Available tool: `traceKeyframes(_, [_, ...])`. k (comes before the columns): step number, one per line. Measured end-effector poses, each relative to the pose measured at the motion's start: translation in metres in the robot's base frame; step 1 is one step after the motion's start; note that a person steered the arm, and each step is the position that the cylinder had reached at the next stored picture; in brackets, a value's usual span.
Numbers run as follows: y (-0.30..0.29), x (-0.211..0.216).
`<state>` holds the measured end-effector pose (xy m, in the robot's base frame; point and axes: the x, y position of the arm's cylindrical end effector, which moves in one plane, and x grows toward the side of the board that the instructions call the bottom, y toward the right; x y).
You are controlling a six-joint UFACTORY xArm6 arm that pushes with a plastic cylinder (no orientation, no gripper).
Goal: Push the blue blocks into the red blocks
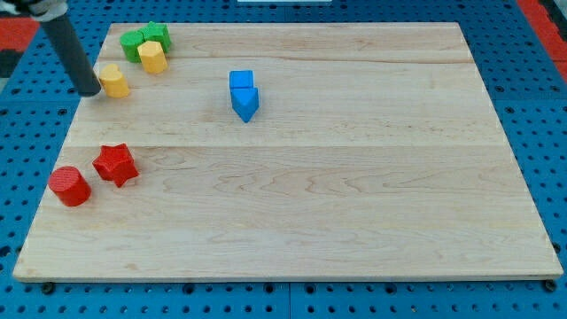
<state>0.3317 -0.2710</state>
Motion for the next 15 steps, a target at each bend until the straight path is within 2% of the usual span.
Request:
traceKeyframes(1, [0.049,-0.023])
traceKeyframes(2, [0.049,-0.014])
traceKeyframes(3, [0.056,0.025])
traceKeyframes(4, [0.09,0.048])
traceKeyframes(5, [0.122,0.03])
traceKeyframes(6, [0.127,-0.008])
traceKeyframes(7, [0.174,-0.026])
traceKeyframes(9, [0.254,-0.012])
traceKeyframes(12, [0.232,0.064])
traceKeyframes(15, [0.145,0.15])
